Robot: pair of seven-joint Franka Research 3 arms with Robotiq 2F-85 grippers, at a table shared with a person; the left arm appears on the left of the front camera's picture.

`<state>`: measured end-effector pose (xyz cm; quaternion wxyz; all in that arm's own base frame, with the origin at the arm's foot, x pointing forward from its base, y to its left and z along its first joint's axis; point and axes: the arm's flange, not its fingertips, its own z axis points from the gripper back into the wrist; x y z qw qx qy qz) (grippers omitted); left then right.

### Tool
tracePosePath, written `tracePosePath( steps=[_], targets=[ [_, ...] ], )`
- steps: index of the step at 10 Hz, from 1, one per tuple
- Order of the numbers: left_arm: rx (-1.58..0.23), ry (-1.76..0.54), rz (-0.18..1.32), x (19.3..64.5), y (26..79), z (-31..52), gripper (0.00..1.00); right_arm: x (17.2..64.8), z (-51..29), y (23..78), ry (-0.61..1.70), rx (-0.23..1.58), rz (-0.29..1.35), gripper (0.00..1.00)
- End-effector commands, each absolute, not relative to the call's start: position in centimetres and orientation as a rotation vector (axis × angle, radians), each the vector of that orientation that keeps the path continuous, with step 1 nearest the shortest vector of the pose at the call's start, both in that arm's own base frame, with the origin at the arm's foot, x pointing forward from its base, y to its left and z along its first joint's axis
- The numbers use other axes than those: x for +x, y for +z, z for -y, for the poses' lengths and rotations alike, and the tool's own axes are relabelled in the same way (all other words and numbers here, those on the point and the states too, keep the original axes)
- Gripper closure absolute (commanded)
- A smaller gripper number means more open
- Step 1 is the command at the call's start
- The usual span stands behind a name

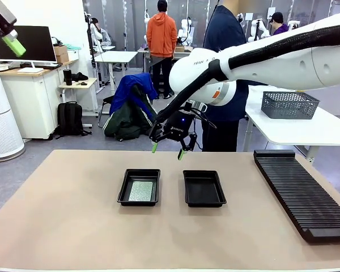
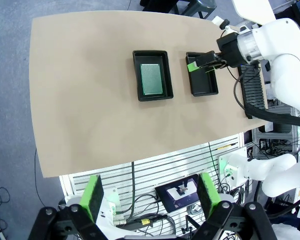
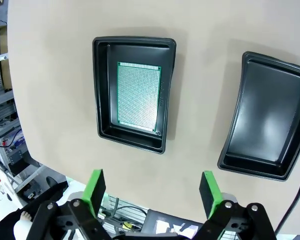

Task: Inspect and transfer BCBs to ESD trays.
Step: Pick up the ESD tray and place it on the left side of the table.

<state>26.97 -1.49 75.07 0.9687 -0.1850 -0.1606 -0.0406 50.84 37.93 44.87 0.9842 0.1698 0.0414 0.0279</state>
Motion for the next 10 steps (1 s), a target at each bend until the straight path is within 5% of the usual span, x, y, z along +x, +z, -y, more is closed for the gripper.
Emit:
tracePosePath(
  steps=[1, 10],
  targets=[
    [-0.344, -0.081, 0.294, 29.4, 73.5, 2.5, 0.00, 49.2, -35.7, 45.3, 0.039, 0.419, -0.059, 0.00],
    [-0.212, -0.199, 0.241, 39.6, 63.4, 12.1, 0.00, 42.9, -27.9, 45.6, -0.064, 0.706, 0.087, 0.00]
  ],
)
